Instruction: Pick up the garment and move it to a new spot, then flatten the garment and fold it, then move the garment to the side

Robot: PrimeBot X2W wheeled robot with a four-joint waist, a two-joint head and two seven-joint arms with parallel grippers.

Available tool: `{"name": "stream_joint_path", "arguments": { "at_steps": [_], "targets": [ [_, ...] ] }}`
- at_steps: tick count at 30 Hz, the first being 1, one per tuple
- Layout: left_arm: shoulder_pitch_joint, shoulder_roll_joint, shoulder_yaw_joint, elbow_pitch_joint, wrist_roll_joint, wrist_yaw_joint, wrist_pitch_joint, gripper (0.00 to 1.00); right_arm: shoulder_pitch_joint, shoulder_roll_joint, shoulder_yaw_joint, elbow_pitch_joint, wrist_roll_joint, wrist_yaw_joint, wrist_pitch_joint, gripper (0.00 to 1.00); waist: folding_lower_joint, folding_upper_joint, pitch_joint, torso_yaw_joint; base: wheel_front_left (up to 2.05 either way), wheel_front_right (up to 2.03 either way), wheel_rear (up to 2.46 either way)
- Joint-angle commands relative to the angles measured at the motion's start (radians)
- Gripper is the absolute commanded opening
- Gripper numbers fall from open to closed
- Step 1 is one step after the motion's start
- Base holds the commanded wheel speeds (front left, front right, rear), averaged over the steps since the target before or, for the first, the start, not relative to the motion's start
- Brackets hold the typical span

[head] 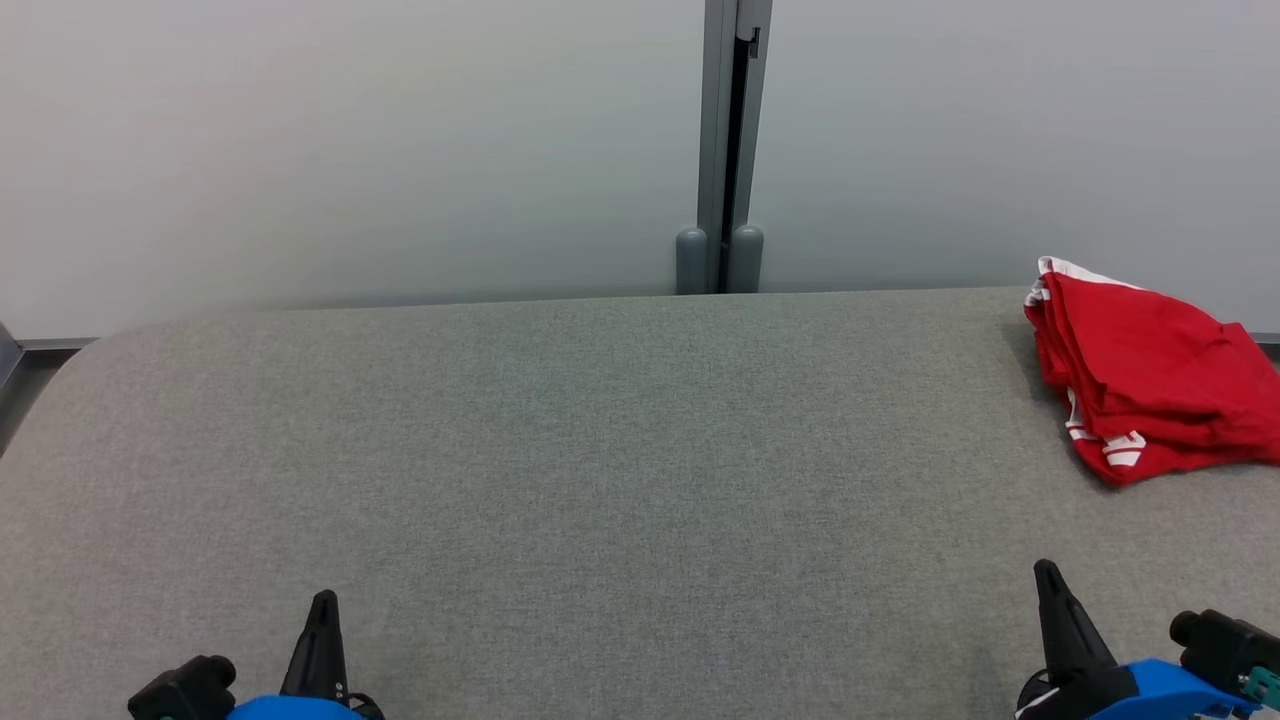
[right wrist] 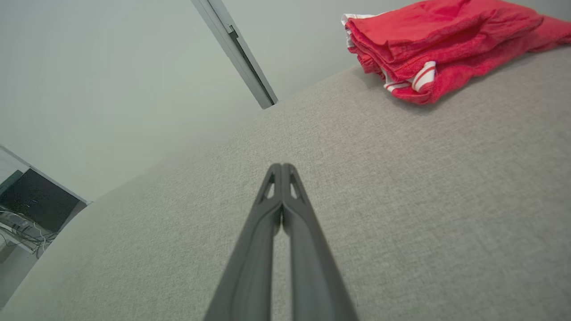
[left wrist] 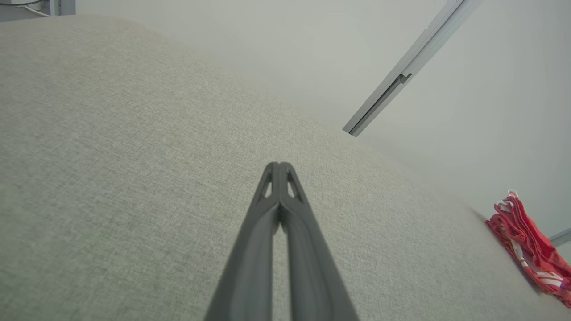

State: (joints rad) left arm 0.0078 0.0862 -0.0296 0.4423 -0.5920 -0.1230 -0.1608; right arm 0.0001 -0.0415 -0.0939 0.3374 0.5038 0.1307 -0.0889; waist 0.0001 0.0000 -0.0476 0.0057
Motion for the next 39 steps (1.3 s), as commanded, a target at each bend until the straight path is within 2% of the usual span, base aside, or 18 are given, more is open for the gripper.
{"name": "stream_joint_path", "arguments": {
  "at_steps": [1, 20, 39],
  "targets": [
    [-0.038, 0.000, 0.013, -0.025, -0.042, -0.002, 0.009, 0.00, -0.034, -0.005, -0.002, -0.021, 0.050, 0.000, 0.007, 0.00, 0.0000, 0.0000, 0.001, 0.000, 0.00, 0.00, 0.00],
    [-0.062, -0.009, 0.047, -0.073, -0.302, -0.004, 0.079, 0.00, -0.056, -0.007, -0.006, -0.042, 0.331, 0.000, 0.059, 0.00, 0.0000, 0.0000, 0.010, -0.001, 0.00, 0.00, 0.00],
    [-0.082, -0.016, 0.077, -0.111, -0.514, -0.006, 0.138, 0.00, -0.074, -0.009, -0.011, -0.059, 0.561, 0.000, 0.102, 0.00, 0.0000, 0.0000, 0.019, -0.002, 0.00, 0.00, 0.00]
  ]
}}
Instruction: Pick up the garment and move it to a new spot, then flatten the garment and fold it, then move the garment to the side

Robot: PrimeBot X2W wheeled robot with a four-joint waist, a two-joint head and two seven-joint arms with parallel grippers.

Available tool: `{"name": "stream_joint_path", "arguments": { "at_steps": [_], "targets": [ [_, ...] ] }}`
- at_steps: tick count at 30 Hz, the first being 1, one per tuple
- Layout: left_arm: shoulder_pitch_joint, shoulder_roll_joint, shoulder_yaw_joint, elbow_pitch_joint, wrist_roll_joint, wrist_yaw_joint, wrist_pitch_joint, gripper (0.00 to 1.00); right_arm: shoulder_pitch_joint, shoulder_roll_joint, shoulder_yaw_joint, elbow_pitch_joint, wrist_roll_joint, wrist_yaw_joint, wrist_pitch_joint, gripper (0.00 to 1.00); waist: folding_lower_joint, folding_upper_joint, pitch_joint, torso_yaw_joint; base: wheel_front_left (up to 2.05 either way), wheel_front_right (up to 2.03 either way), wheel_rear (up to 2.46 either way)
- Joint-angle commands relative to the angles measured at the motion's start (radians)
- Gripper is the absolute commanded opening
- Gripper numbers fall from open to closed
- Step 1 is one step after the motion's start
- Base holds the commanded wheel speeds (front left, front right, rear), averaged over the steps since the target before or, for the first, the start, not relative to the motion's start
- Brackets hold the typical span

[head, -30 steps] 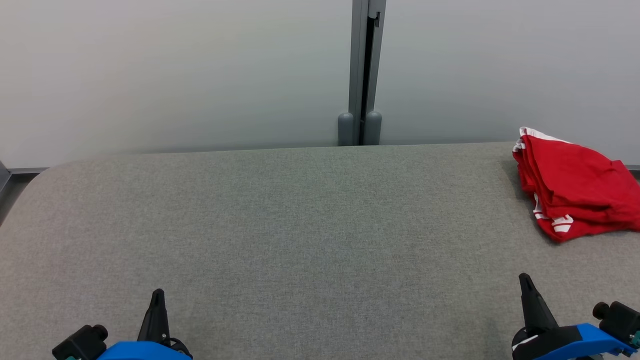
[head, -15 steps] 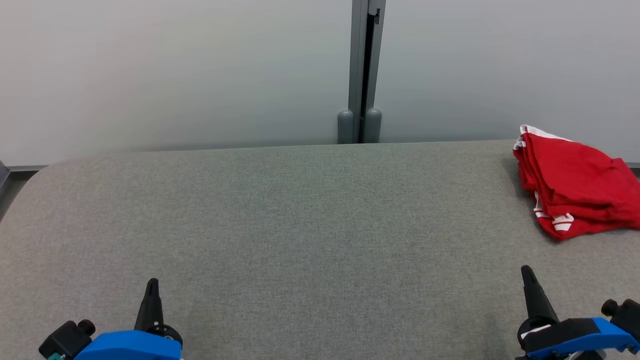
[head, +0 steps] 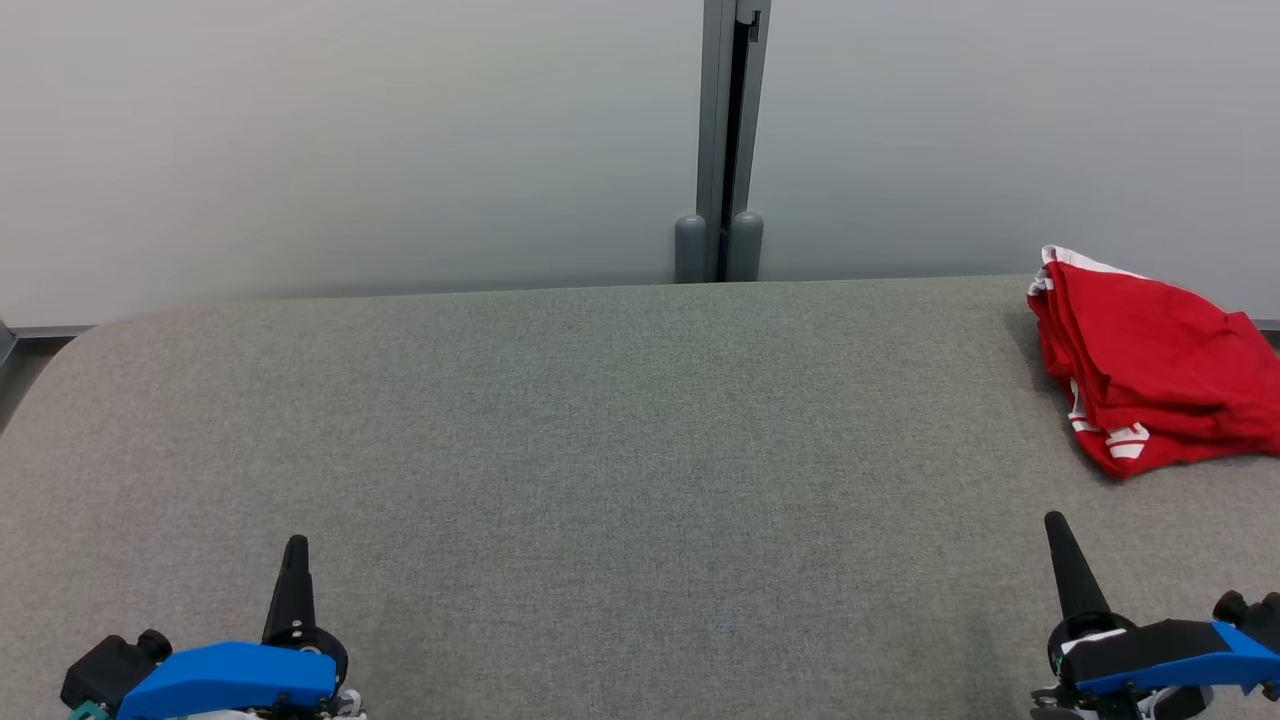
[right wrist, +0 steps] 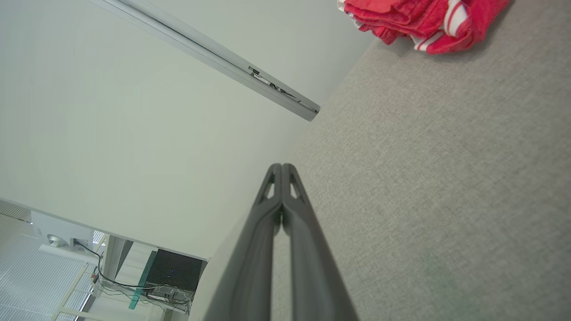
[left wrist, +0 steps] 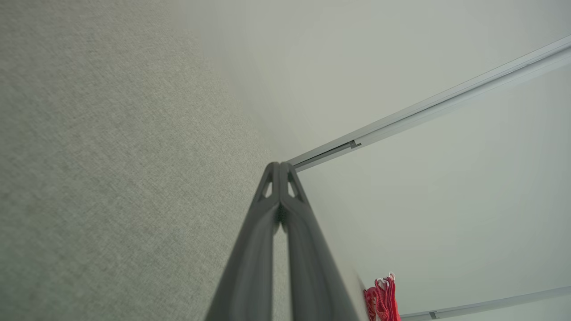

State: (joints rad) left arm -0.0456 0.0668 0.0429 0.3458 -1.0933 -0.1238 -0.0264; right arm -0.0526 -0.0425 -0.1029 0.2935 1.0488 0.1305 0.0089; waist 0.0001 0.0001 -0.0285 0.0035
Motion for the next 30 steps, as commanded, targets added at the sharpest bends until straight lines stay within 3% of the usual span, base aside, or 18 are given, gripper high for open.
{"name": "stream_joint_path", "arguments": {
  "at_steps": [1, 30],
  "targets": [
    [-0.029, 0.003, 0.005, -0.017, -0.023, -0.006, 0.007, 0.00, -0.022, -0.008, -0.002, -0.016, 0.028, 0.000, 0.007, 0.00, 0.0000, -0.0001, 0.001, 0.000, 0.00, 0.00, 0.00],
    [-0.050, -0.008, 0.041, -0.062, -0.283, -0.009, 0.078, 0.00, -0.044, -0.010, -0.008, -0.035, 0.308, 0.000, 0.060, 0.00, 0.0000, -0.0001, 0.015, -0.002, 0.00, 0.00, 0.00]
  ]
}}
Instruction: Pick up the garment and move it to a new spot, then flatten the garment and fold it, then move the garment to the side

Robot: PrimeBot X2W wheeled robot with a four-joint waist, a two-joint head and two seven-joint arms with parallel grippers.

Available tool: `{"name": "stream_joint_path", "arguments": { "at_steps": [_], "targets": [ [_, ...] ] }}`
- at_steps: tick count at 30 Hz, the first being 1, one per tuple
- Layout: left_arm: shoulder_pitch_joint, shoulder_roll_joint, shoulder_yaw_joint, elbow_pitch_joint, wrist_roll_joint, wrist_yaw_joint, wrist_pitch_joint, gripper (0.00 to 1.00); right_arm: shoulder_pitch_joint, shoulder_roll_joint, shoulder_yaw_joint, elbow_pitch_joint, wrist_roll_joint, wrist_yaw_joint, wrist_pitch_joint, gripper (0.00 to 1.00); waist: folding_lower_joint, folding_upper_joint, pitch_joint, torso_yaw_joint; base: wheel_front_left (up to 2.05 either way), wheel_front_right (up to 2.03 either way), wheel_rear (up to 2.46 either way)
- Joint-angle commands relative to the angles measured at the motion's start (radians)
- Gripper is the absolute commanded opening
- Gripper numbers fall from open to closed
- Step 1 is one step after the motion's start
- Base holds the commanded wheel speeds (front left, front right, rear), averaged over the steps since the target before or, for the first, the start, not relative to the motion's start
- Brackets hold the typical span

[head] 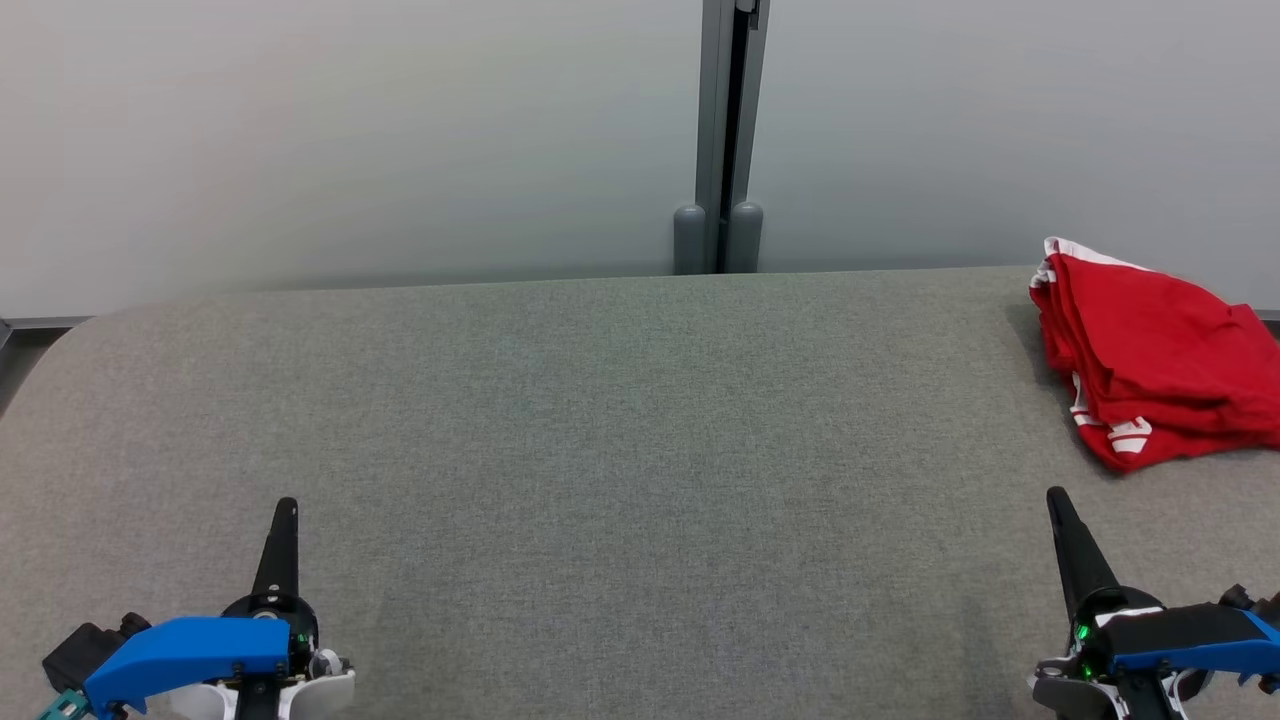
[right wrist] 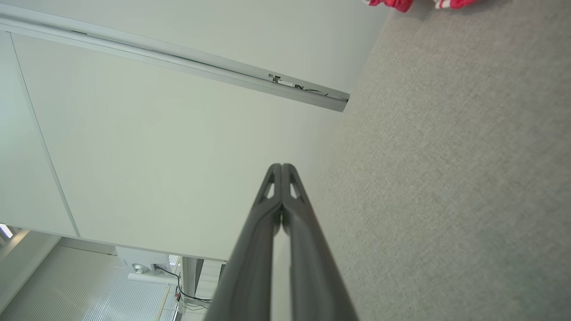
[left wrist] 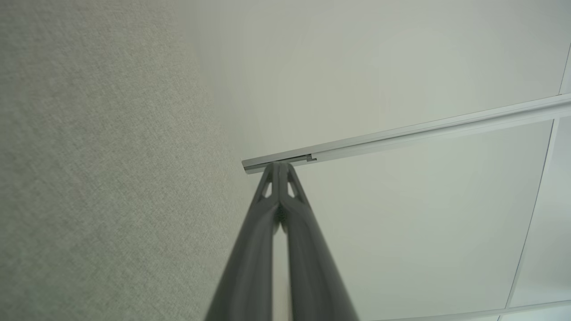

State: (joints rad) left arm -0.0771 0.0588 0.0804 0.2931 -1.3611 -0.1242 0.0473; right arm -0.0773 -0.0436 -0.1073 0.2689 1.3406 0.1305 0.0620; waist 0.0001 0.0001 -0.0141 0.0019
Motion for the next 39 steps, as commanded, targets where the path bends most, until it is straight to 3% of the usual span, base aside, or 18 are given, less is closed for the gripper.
{"name": "stream_joint_path", "arguments": {
  "at_steps": [1, 28, 39],
  "targets": [
    [-0.018, 0.000, 0.005, -0.011, -0.022, -0.008, 0.006, 0.00, -0.020, -0.009, -0.004, -0.011, 0.024, 0.000, 0.008, 0.00, 0.0000, -0.0001, 0.001, 0.000, 0.00, 0.00, 0.00],
    [-0.034, -0.008, 0.031, -0.045, -0.218, -0.010, 0.060, 0.00, -0.034, -0.010, -0.008, -0.024, 0.238, 0.000, 0.048, 0.00, -0.0001, -0.0001, 0.014, -0.002, 0.00, 0.00, 0.00],
    [-0.037, -0.010, 0.036, -0.051, -0.253, -0.010, 0.071, 0.00, -0.038, -0.010, -0.008, -0.026, 0.274, 0.000, 0.055, 0.00, -0.0001, -0.0001, 0.017, -0.002, 0.00, 0.00, 0.00]
  ]
}}
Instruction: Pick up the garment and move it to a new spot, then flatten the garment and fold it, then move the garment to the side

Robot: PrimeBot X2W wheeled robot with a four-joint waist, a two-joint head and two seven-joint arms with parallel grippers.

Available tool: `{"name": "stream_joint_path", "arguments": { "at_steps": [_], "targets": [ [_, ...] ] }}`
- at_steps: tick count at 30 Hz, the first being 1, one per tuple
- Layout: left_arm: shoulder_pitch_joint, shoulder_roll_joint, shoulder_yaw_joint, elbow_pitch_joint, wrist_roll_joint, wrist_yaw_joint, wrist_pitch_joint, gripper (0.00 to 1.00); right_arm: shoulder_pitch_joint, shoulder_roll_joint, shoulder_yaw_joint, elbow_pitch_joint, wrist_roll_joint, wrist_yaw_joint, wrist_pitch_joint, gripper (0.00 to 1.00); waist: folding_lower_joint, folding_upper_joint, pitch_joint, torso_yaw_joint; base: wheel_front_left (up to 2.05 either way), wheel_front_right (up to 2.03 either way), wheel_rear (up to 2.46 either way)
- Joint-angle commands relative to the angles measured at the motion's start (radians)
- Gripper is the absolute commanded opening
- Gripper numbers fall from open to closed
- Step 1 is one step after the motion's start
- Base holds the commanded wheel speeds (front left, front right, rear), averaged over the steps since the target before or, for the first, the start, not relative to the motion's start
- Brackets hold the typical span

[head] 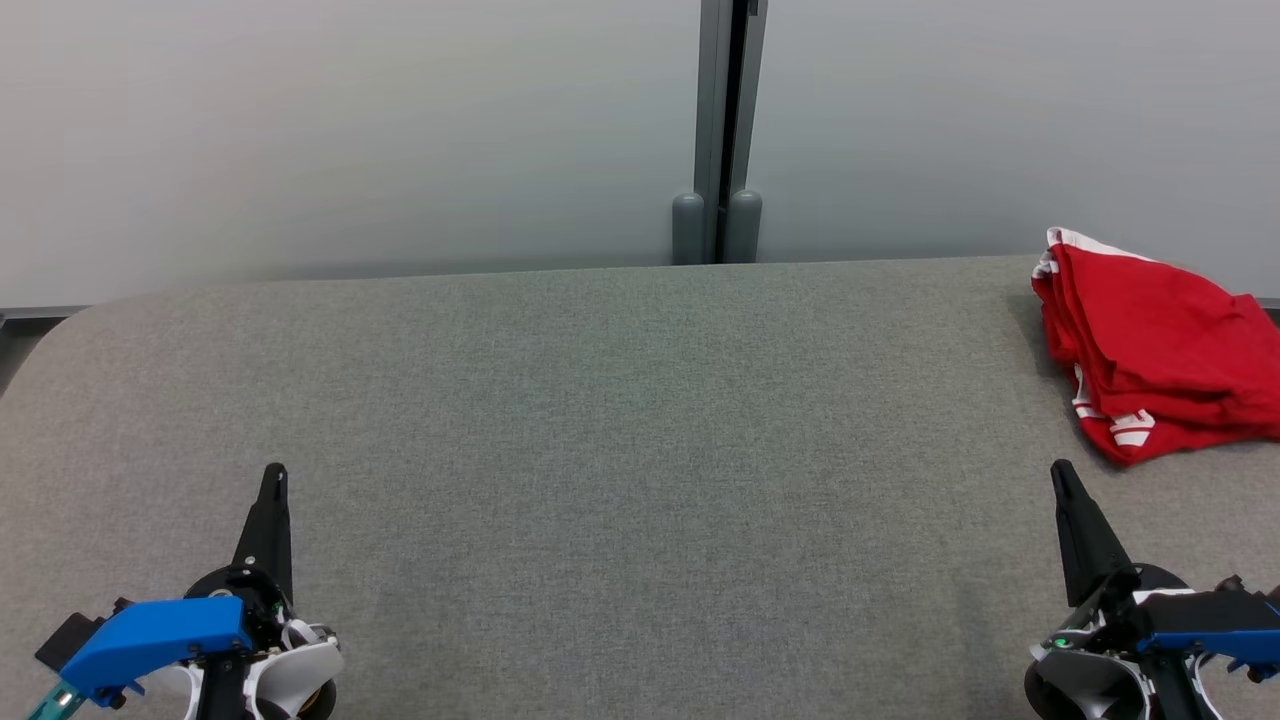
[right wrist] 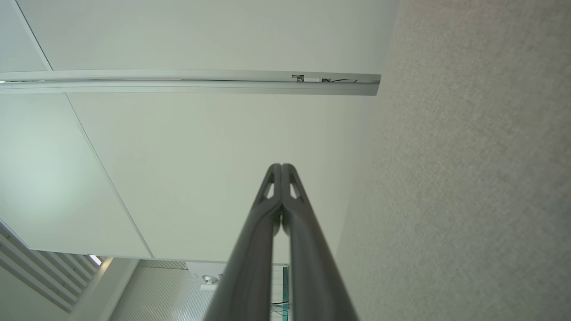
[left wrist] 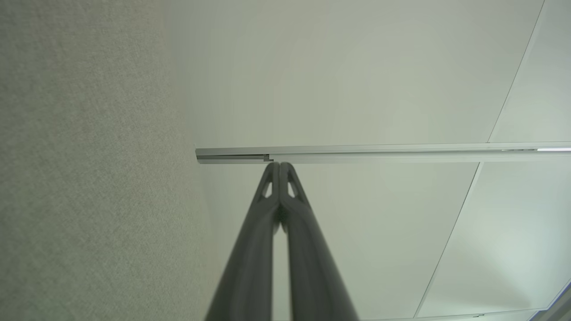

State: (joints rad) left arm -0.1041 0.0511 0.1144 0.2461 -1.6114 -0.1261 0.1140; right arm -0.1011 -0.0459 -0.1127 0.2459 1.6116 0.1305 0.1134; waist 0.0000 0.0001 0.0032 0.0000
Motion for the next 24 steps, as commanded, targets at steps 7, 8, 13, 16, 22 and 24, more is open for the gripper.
{"name": "stream_joint_path", "arguments": {
  "at_steps": [7, 8, 13, 16, 22, 24],
  "targets": [
    [-0.010, -0.002, 0.002, -0.004, -0.003, -0.006, 0.004, 0.00, -0.015, -0.008, -0.003, -0.003, 0.003, 0.000, 0.004, 0.00, 0.0000, -0.0001, 0.000, 0.000, 0.00, 0.00, 0.00],
    [-0.010, -0.002, 0.002, -0.004, -0.003, -0.006, 0.004, 0.00, -0.015, -0.008, -0.003, -0.003, 0.003, 0.000, 0.004, 0.00, 0.0000, -0.0001, 0.000, 0.000, 0.00, 0.00, 0.00],
    [-0.010, -0.002, 0.002, -0.004, -0.003, -0.006, 0.004, 0.00, -0.014, -0.008, -0.003, -0.003, 0.003, 0.000, 0.004, 0.00, 0.0000, -0.0001, 0.000, 0.000, 0.00, 0.00, 0.00],
    [-0.010, -0.002, 0.002, -0.004, -0.003, -0.006, 0.004, 0.00, -0.014, -0.008, -0.003, -0.003, 0.003, 0.000, 0.004, 0.00, 0.0000, -0.0001, 0.000, 0.000, 0.00, 0.00, 0.00],
    [-0.010, -0.002, 0.002, -0.004, -0.003, -0.006, 0.004, 0.00, -0.014, -0.008, -0.003, -0.003, 0.003, 0.000, 0.003, 0.00, 0.0000, -0.0001, 0.000, 0.000, 0.00, 0.00, 0.00],
    [-0.010, -0.002, 0.002, -0.004, -0.003, -0.006, 0.004, 0.00, -0.014, -0.008, -0.003, -0.003, 0.003, 0.000, 0.003, 0.00, 0.0000, -0.0001, 0.000, 0.000, 0.00, 0.00, 0.00]
  ]
}}
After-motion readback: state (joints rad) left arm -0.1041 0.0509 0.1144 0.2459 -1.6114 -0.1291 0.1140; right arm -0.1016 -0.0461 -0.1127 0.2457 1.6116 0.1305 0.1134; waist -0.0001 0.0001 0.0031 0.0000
